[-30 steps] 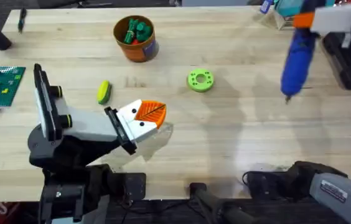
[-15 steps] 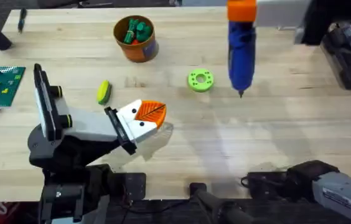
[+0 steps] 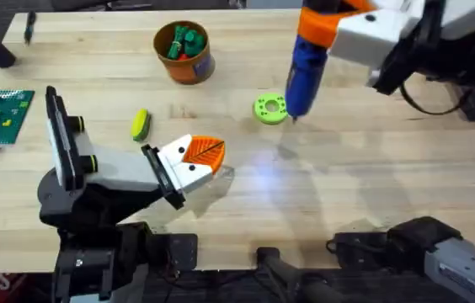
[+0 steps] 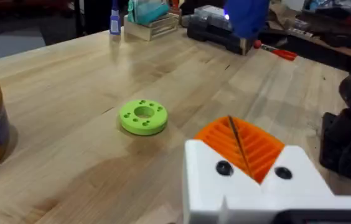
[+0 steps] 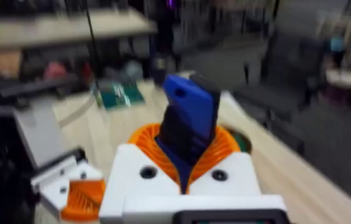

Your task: Pick up the gripper from the table and insert it into the empty holder that is missing its gripper. Then pick up a screw, insert it into the mounting hole, and use the screwdriver to tighten it. Finally, clean up the table by picking up the vegetable and placing it into the bucket.

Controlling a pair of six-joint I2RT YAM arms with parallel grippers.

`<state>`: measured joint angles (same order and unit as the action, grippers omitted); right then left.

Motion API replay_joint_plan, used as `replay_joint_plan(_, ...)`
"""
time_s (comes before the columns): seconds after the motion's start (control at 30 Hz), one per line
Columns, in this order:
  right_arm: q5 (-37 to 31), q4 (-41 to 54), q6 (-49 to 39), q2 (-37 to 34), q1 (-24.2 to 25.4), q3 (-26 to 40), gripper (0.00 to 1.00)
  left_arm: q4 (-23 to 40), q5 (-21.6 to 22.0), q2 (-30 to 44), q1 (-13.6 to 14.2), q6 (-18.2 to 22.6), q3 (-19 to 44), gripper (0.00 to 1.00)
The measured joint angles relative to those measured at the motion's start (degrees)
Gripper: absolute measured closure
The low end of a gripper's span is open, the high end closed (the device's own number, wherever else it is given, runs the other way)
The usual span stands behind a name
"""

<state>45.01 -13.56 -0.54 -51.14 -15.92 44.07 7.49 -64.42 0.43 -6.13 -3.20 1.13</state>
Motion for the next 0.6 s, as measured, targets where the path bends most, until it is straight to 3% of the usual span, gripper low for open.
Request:
replay_joint_plan(0.33, 3.54, -32.23, 9.08, -6.65, -9.32, -3.52, 0.972, 0.0, 0.0, -0.02, 0.0, 0.0, -0.02, 0.991)
replay_joint_plan(0.47, 4.38, -41.4, 9.63, -10.37, -13.14, -3.52, 0.972, 0.0, 0.0, -0.02, 0.0, 0.0, -0.02, 0.991)
replay_joint_plan(0.6, 4.39, -44.25, 9.78, -14.19, -17.5, -3.5, 0.972, 0.0, 0.0, 0.0, 0.0, 0.0, -0.02, 0.991)
